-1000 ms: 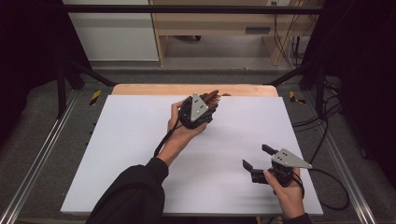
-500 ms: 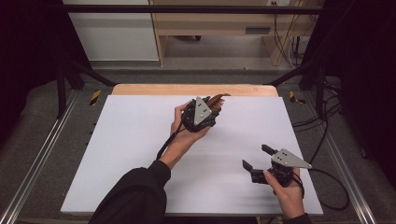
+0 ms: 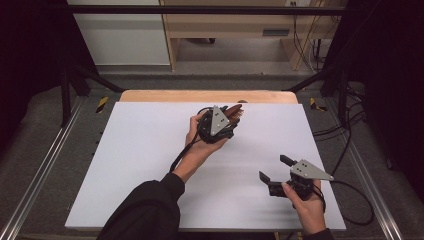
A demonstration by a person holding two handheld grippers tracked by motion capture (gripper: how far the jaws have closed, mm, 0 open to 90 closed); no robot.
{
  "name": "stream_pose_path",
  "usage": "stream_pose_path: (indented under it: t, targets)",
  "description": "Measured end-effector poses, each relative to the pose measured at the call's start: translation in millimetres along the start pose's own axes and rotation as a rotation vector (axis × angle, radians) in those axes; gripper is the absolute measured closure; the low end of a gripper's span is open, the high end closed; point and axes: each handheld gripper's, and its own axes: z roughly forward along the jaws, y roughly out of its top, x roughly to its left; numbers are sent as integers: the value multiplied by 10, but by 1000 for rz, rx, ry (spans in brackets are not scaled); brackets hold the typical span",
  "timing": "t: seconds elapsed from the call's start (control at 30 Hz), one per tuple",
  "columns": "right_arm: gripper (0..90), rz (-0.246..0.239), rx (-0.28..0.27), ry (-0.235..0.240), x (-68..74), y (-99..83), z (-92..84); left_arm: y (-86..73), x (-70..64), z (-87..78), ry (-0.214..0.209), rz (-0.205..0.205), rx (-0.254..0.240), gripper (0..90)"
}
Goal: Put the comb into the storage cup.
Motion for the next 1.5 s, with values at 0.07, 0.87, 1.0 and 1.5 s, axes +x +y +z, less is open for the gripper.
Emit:
stream_pose_path:
  t: [0.07, 0.87, 1.0, 1.5]
  targets:
    - [64, -1, 1, 0, 1, -1, 1, -2, 0, -1, 0, -4, -1, 412]
    - [63, -7, 7, 6, 8, -4, 12, -28, -19, -24, 9, -20, -4, 349]
    - [63, -8, 7, 6, 10, -4, 13, -28, -21, -20, 14, -17, -6, 327]
    - [62, -8, 11, 7, 11, -5, 15, -41, -11, -12, 31, -29, 3, 217]
